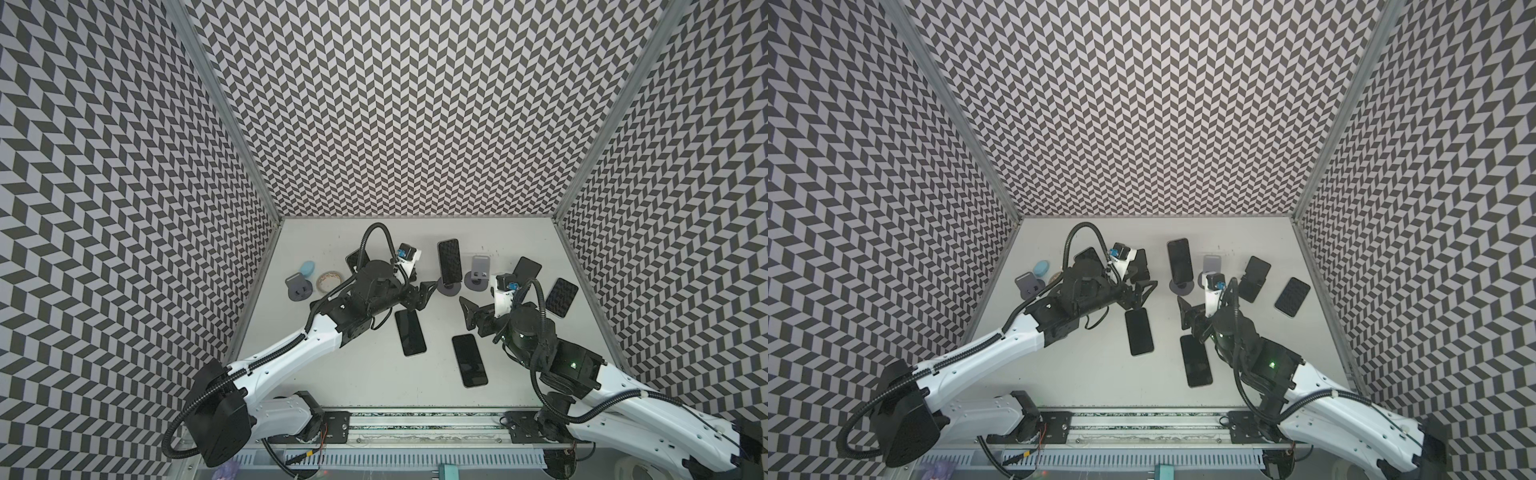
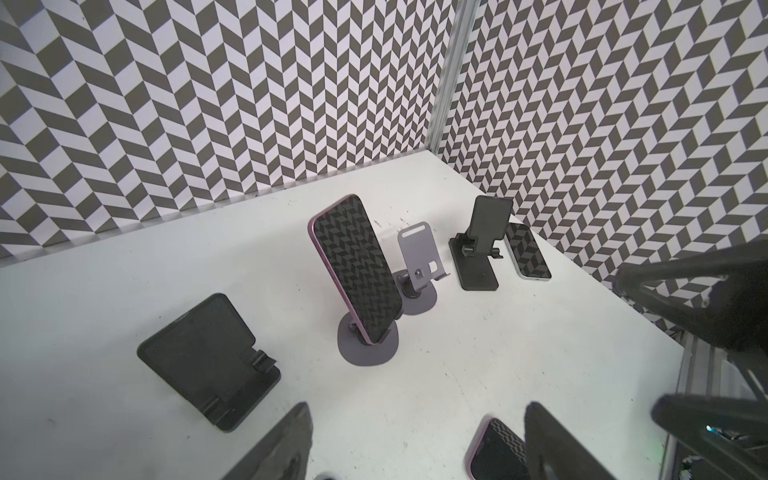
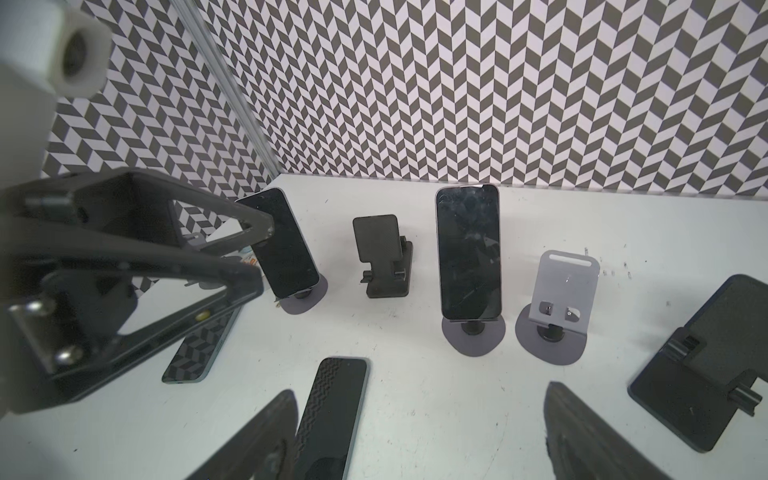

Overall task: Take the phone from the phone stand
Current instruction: 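Move both grippers forward toward the phone stands farther from the robot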

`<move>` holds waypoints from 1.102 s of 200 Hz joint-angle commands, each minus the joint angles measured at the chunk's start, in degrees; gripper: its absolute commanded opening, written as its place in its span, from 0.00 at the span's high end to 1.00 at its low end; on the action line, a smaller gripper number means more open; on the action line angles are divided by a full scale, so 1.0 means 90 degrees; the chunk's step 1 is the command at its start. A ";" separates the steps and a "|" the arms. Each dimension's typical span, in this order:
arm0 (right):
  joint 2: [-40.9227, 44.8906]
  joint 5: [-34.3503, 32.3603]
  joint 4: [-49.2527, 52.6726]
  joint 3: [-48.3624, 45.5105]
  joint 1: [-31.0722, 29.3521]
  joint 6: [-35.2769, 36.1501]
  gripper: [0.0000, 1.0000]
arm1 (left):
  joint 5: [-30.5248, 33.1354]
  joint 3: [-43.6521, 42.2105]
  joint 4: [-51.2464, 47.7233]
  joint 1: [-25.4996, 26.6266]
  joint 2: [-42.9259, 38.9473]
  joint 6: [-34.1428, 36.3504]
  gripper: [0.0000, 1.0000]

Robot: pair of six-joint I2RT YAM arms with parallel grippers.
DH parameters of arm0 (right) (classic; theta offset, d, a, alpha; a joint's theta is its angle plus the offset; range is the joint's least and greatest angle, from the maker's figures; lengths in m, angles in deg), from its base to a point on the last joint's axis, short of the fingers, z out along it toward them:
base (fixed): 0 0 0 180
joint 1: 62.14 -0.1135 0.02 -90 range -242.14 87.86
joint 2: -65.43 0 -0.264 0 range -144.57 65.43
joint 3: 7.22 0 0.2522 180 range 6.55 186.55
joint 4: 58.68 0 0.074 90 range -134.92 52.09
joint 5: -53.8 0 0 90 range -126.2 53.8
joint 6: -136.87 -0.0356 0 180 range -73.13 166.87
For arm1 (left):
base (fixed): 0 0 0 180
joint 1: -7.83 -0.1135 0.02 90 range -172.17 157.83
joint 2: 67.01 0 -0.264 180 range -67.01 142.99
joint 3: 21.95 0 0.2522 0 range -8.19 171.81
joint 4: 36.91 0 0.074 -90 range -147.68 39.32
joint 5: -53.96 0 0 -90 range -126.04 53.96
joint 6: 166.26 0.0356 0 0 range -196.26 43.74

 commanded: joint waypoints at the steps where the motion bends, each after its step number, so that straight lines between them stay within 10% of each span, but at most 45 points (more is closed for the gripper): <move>1: -0.0145 -0.0214 -0.0648 0.0332 0.0071 0.0576 0.08 | -0.0540 0.0348 0.0170 -0.0172 0.0199 0.0070 0.20; 220: -0.2209 0.2377 -0.2031 0.0548 0.2213 0.0957 0.03 | -0.1313 0.0959 -0.0006 -0.1520 0.1340 0.0444 0.20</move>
